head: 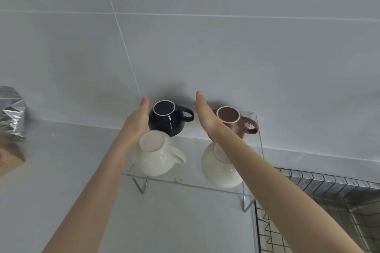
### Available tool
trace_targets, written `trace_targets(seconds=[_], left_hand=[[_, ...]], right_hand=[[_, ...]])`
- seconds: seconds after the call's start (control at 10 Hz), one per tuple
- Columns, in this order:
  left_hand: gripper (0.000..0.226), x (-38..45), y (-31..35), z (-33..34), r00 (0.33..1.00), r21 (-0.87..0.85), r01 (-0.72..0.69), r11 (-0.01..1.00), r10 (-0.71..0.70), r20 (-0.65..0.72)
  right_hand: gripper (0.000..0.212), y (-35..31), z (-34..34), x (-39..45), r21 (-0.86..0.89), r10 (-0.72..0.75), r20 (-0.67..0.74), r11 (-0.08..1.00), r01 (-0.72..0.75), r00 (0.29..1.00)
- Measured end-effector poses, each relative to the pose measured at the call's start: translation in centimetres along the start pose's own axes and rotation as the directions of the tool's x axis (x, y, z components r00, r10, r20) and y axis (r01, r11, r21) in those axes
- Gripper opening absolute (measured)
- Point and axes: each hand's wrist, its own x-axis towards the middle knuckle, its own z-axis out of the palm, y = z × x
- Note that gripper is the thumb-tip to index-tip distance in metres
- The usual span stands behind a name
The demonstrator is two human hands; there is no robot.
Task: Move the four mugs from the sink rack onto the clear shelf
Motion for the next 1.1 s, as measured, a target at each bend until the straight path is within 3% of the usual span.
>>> trace_targets(seconds=[0.1,0.4,0.6,0.7,0.9,1.0,1.1], left_hand=[[0.083,0.6,-0.5,0.0,0.998,-0.061,0.041,0.997,-0.038,0.049],[0.047,1.1,-0.6,-0.4,0.993,-0.117,0.003,0.993,0.011,0.119],[0.051,2.0,-0.7,-0.7,0.994,-0.063,-0.016,0.998,0.023,0.107],[0.072,2.4,-1.3,-0.6,0.995,-0.069,0.004,0.998,0.003,0.103],[0.075,1.7,-0.5,0.2,0.998,-0.056,0.042,0.998,-0.039,0.055],[0.076,0.9,0.7,0.2,0.997,-0.061,0.071,0.996,-0.07,0.027],[0.052,-0.7,2.8,0.5,0.997,-0.021,-0.05,0.999,0.048,-0.059]], right_hand=[[0.072,0.2,0.5,0.8,-0.012,0.051,0.024,0.999,-0.05,0.998],[0.076,1.0,0.6,0.5,-0.011,0.095,0.026,0.995,-0.095,0.995],[0.071,0.8,1.1,-0.7,-0.05,0.075,0.058,0.996,-0.073,0.995],[0.068,0.7,1.2,-1.1,-0.064,0.061,0.053,0.996,-0.057,0.997],[0.065,0.3,1.2,-1.6,-0.066,0.063,0.075,0.996,-0.058,0.995],[0.065,-0.2,0.4,-2.4,-0.055,0.048,0.049,0.997,-0.045,0.998],[0.05,-1.1,-1.7,-5.1,-0.007,-0.171,-0.146,0.985,0.172,0.974]])
